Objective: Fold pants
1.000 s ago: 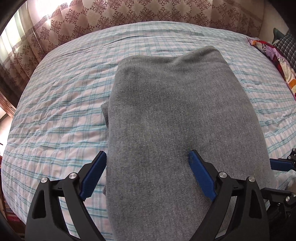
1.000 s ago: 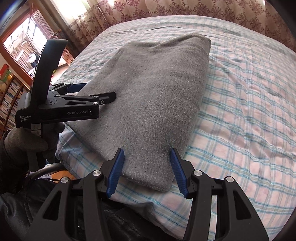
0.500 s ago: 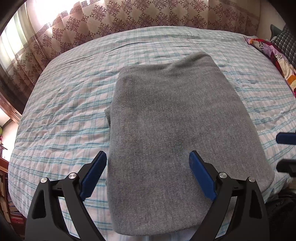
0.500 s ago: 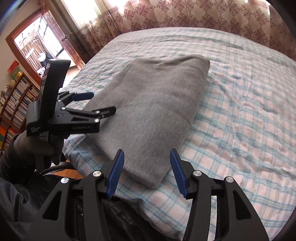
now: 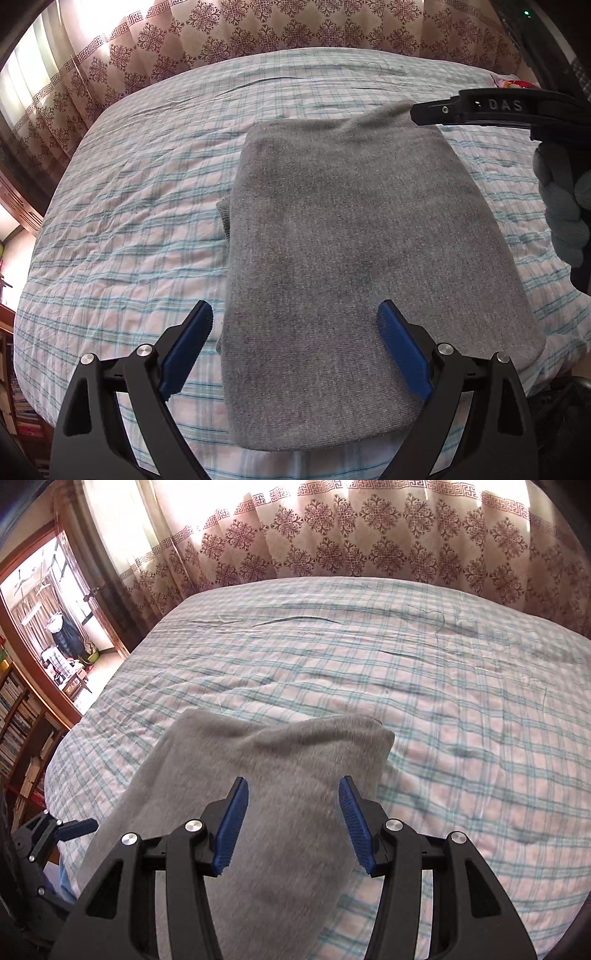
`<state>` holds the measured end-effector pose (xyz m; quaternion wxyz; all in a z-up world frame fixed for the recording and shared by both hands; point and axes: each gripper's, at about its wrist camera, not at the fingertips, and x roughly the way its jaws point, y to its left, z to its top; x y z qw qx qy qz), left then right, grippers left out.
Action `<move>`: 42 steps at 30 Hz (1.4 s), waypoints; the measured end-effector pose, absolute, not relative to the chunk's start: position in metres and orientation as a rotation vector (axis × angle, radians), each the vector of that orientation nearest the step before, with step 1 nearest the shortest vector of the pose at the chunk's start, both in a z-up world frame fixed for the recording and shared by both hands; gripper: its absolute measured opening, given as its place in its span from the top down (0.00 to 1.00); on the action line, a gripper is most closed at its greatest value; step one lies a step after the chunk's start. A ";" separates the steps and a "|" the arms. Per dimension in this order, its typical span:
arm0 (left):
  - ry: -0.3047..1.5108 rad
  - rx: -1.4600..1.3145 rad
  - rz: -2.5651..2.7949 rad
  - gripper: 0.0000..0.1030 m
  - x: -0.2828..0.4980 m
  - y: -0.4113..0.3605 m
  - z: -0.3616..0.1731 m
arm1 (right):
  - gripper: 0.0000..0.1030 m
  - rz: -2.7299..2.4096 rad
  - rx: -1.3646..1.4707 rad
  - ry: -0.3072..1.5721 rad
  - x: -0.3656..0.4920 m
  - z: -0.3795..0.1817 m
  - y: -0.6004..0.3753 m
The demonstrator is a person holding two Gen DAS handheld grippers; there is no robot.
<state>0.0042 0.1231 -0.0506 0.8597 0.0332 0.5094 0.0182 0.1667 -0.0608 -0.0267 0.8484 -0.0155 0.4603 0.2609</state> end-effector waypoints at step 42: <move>1.099 -0.004 0.027 0.02 0.011 0.136 -0.066 | 0.33 0.400 0.025 0.964 0.148 -0.046 -0.087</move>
